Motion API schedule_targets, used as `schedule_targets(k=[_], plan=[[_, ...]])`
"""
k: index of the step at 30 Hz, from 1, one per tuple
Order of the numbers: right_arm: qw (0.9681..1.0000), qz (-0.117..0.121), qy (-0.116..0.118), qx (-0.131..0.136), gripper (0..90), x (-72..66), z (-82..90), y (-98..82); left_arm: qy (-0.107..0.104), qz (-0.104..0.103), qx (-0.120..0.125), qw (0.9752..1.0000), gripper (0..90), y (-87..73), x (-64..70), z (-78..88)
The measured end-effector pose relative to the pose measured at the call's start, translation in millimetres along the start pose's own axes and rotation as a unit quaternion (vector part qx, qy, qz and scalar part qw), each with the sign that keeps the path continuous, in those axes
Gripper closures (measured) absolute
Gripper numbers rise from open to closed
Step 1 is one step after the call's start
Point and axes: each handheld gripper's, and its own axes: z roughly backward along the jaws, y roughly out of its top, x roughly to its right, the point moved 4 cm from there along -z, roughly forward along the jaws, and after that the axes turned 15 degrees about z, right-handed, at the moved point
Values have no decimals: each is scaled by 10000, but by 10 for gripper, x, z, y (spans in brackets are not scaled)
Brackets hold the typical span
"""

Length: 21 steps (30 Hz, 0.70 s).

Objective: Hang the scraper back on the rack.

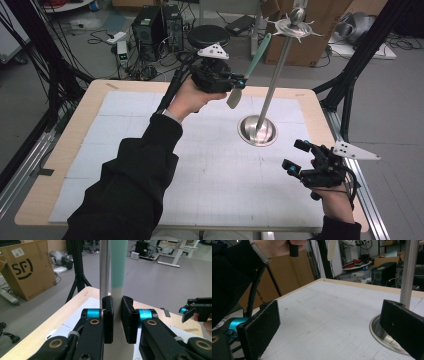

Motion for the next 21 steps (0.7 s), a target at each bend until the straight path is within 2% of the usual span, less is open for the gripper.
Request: schedule_targets(k=[4,7,15,21], plan=[[10000,-5,-18,38,21,2,24,7,22,-22,36,10000,808,4,-5,-38],[10000,-16,-41,46,21,6,34,6,9,35,75,10000,808,3,-16,-54],[10000,-35,-31,40,20,1,35,3,47,-50,184,9998,808,21,-10,-40],[10000,-13,-65,1,21,0,37,4,100,-22,190,9998,808,23,-31,-40]])
